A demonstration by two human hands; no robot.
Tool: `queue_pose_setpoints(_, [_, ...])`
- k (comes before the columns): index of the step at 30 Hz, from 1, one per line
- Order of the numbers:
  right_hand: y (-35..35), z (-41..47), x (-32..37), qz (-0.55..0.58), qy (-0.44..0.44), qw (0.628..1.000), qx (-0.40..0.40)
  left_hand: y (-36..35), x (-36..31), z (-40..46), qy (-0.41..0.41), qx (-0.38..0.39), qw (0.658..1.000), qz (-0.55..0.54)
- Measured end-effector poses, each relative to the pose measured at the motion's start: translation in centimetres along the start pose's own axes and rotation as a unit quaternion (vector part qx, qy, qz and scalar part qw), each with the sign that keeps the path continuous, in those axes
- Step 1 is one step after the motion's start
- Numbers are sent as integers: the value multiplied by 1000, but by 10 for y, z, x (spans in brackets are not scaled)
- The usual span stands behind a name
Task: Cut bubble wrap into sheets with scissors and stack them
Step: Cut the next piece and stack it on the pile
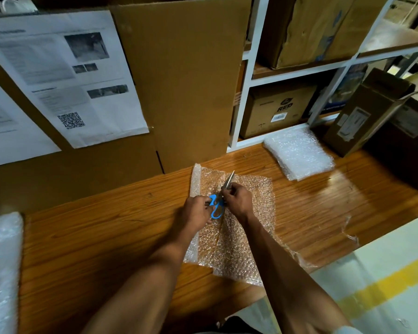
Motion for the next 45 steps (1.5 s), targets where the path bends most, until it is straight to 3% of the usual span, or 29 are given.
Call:
queue_pose_setpoints(5, [0, -1, -8, 18, -21, 1000, 6, 3, 3, -8, -81, -40, 991, 98])
queue_pose_setpoints(8, [-3, -3, -13, 60, -50, 997, 25, 5, 5, -9, -82, -28, 991, 105])
queue_pose_setpoints(12, [-9, -10, -17, 142, -102, 983, 52, 4, 0, -7, -51, -69, 981, 176])
queue_pose_setpoints(18, [24, -19, -43, -77, -18, 997, -16, 6, 4, -6, -39, -84, 958, 272])
queue_pose_setpoints(21, [48, -18, -64, -155, -42, 985, -66, 3, 8, -9, -88, -97, 936, 326])
queue_pose_setpoints(24, [66, -22, -80, -253, -82, 961, -77, -6, 7, -13, -165, -111, 935, 295])
queue_pose_setpoints(30, [76, -28, -109, -408, -86, 906, -67, -37, -13, -15, -198, 25, 959, 204])
queue_pose_setpoints(35, [82, -33, -126, -428, 22, 902, -48, -58, -13, -13, -197, 42, 949, 240])
queue_pose_setpoints(38, [89, -40, -135, -431, 43, 901, -12, -61, -15, -8, -201, 29, 947, 248])
queue_pose_setpoints(45, [94, -41, -133, -390, 83, 916, -32, -63, -23, -5, -173, 27, 959, 220])
Point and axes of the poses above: each hand's wrist, its own z-axis towards the middle knuckle, its own y-axis out of the back of the hand, x = y × z, the point moved 1 cm from there along z, towards the middle knuckle, and after that the axes turned 7 degrees about -x, right-handed, at the moved point
